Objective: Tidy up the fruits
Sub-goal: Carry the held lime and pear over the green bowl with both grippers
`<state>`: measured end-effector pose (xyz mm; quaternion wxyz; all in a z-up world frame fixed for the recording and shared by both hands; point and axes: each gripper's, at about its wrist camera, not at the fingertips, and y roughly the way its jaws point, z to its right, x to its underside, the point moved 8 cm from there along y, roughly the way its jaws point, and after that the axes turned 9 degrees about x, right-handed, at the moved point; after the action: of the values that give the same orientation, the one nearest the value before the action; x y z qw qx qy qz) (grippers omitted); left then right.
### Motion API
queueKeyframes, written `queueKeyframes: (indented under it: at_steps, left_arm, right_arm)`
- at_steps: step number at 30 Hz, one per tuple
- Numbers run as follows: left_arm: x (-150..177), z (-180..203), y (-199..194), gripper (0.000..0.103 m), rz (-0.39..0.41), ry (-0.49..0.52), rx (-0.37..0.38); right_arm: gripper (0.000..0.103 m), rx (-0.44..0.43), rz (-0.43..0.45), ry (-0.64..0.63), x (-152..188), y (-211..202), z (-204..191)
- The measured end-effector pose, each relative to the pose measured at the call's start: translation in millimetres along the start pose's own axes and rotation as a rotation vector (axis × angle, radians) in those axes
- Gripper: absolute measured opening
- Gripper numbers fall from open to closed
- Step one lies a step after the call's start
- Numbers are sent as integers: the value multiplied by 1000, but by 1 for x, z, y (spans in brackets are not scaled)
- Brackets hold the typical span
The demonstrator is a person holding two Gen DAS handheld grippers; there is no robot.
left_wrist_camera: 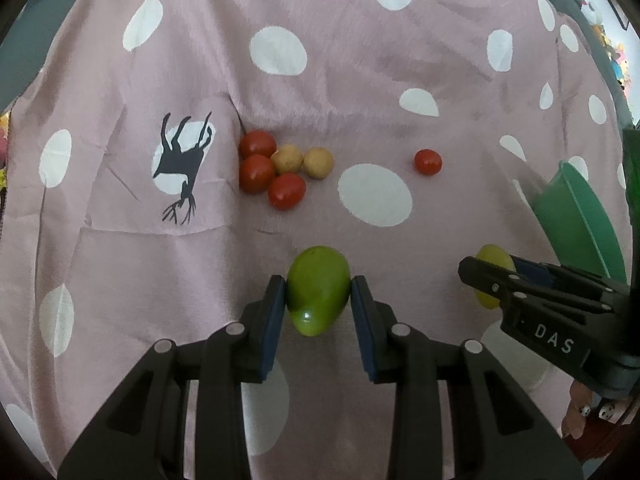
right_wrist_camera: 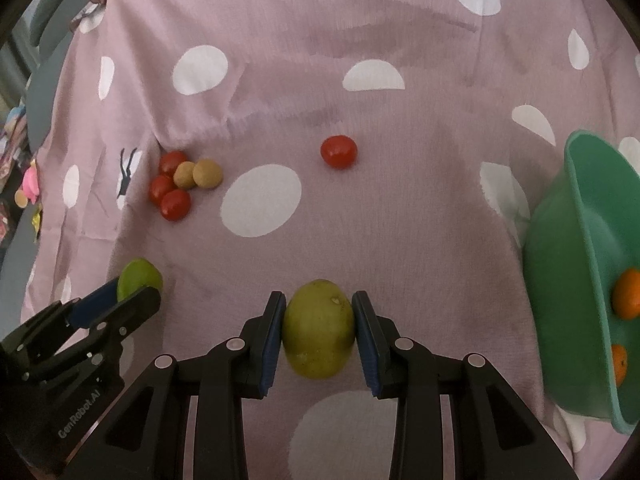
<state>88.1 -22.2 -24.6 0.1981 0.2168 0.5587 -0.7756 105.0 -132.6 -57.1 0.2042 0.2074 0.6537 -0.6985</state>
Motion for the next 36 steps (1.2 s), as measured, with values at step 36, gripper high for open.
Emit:
queueKeyframes:
  at_steps: [36]
  left_arm:
    - [-29, 58, -57, 33, 202, 106, -44]
  right_arm:
    - [37, -112, 249, 74, -28, -89, 9]
